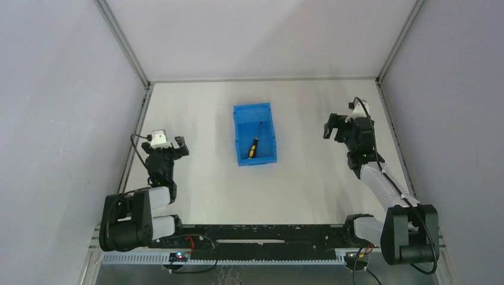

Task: Put the screwdriver in the bin
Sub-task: Reset both arms

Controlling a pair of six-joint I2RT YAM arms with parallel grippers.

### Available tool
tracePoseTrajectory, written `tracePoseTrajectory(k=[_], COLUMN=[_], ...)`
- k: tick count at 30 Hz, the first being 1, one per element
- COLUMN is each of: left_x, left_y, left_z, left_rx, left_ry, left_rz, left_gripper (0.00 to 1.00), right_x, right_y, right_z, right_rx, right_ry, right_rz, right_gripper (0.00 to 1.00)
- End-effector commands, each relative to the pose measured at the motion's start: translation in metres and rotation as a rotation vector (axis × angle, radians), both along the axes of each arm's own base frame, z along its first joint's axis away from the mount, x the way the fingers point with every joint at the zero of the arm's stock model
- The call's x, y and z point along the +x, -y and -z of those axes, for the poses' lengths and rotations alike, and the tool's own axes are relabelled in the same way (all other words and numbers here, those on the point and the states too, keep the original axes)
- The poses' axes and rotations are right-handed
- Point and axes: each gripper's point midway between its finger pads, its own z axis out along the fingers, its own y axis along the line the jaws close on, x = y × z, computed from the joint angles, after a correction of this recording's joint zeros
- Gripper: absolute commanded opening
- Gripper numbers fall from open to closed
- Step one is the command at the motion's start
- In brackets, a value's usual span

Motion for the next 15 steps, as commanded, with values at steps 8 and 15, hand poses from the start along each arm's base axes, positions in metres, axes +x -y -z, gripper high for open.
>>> tracePoseTrajectory(k=[8,15], left_x=[0.005,0.005], left_y=[0.0,0.0], left_z=[-0.021,-0.02], left_rx=[0.023,0.022], left_ry=[0.072,0.071], left_rz=[0.002,0.003], left_gripper=[1.0,1.0], right_x=[0.003,-0.013], right_y=[0.023,0.024], right_z=[0.002,0.024], right_rx=[0.008,0.003], right_ry=[0.171,0.222], right_rz=[-0.022,-0.022], right_gripper=[0.96,0.96])
